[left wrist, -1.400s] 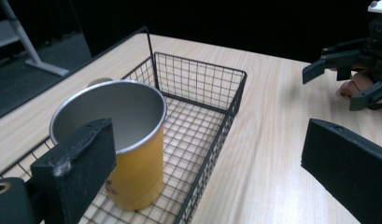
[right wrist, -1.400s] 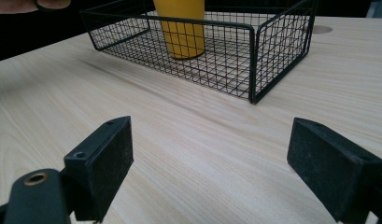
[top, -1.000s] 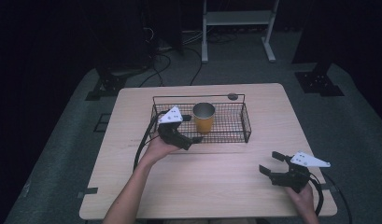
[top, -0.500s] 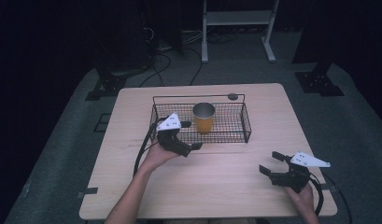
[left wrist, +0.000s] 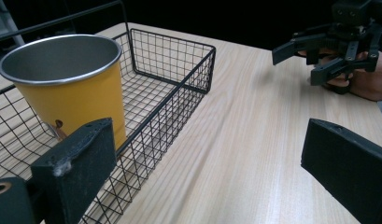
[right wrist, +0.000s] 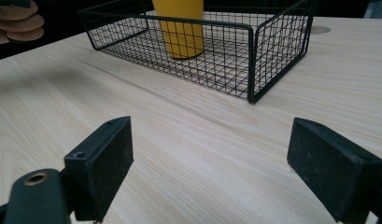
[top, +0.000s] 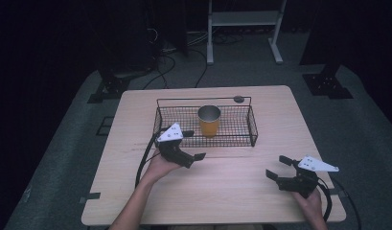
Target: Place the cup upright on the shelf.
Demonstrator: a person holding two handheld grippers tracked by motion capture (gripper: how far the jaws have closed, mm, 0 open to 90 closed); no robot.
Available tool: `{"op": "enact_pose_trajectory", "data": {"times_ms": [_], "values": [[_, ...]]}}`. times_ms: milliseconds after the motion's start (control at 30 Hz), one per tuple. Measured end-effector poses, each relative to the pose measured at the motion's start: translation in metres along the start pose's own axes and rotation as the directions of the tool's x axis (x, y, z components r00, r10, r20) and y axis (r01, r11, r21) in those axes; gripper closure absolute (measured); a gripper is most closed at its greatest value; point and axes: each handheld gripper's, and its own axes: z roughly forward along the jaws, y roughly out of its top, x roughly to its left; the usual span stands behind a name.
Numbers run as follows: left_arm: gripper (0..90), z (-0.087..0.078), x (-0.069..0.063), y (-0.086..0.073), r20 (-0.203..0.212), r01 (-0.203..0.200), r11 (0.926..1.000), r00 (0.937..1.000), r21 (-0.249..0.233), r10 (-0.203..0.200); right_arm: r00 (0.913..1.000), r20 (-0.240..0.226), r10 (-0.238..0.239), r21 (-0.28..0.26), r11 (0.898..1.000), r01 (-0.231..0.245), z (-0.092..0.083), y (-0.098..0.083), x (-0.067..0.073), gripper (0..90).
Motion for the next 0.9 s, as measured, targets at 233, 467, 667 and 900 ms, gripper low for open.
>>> {"op": "enact_pose_trajectory", "data": {"times_ms": [233,467,667,900], "values": [[2.4,-0.005,-0.007,-0.008,-0.002,0.001,1.0,1.0,-0.008,-0.001,1.0,0.002,-0.002,-0.001,1.0,0.002,0.0,0.0,0.0,13.4],[2.4,-0.011,-0.013,-0.013,-0.008,0.002,1.0,1.0,-0.008,-0.002,1.0,0.002,-0.001,0.0,1.0,0.001,0.0,0.0,0.0,13.4],[2.4,-0.015,-0.02,-0.02,-0.007,0.007,0.9998,1.0,-0.019,-0.007,1.0,0.003,-0.001,-0.002,1.0,0.001,0.0,0.0,0.0,13.4],[2.3,-0.023,-0.03,-0.031,-0.007,0.012,0.9995,0.9999,-0.03,-0.012,1.0,0.007,0.003,-0.005,1.0,-0.003,0.0,0.0,0.0,13.4]]}}
